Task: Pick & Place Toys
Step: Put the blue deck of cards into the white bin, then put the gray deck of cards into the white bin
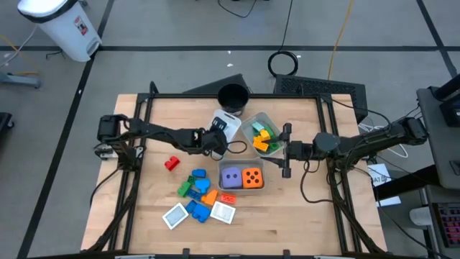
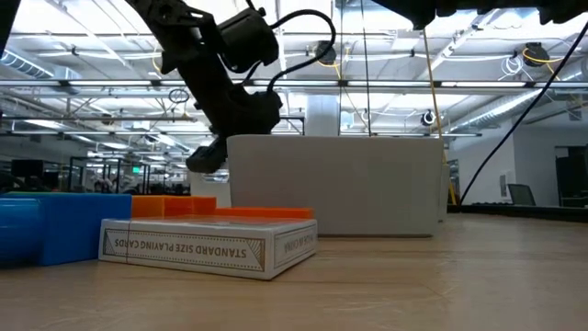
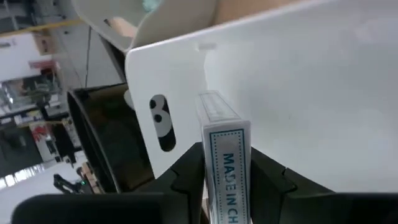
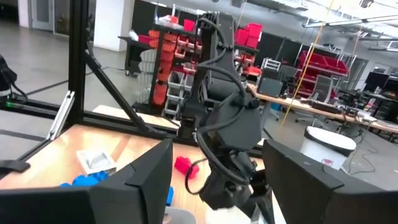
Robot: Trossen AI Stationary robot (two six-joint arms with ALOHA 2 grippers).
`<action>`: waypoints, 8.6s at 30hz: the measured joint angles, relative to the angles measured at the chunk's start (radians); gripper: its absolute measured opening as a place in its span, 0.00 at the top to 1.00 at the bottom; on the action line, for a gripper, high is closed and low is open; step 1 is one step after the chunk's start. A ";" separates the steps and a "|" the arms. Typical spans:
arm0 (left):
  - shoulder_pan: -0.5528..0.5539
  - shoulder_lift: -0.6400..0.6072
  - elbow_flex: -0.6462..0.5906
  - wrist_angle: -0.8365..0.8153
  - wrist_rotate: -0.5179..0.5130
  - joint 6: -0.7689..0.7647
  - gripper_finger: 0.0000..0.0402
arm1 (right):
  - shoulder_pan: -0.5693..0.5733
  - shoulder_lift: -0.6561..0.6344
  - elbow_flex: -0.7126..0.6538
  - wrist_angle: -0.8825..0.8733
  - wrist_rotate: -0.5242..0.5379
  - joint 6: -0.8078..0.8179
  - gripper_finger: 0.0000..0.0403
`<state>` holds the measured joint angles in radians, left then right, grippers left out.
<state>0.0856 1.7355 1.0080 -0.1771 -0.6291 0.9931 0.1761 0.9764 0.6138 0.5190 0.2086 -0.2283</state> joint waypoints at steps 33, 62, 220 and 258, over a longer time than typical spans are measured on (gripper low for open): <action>-0.119 -0.140 0.001 -0.002 -0.139 -0.408 0.26 | 0.000 0.000 0.000 -0.017 0.001 0.000 0.47; -0.519 -0.483 0.000 -0.700 0.603 -1.775 0.26 | 0.000 0.000 0.000 -0.022 0.000 -0.007 0.47; -0.571 -0.071 0.248 -0.445 0.139 -1.843 0.82 | -0.007 0.411 0.038 0.249 -0.302 0.199 0.47; -0.277 -0.128 0.250 -0.490 0.189 -1.655 0.82 | -0.037 0.131 0.186 -0.396 -0.077 0.270 0.47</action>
<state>-0.1917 1.6074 1.2583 -0.6673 -0.4398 -0.6616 0.1394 1.1073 0.7997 0.1229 0.1316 0.0413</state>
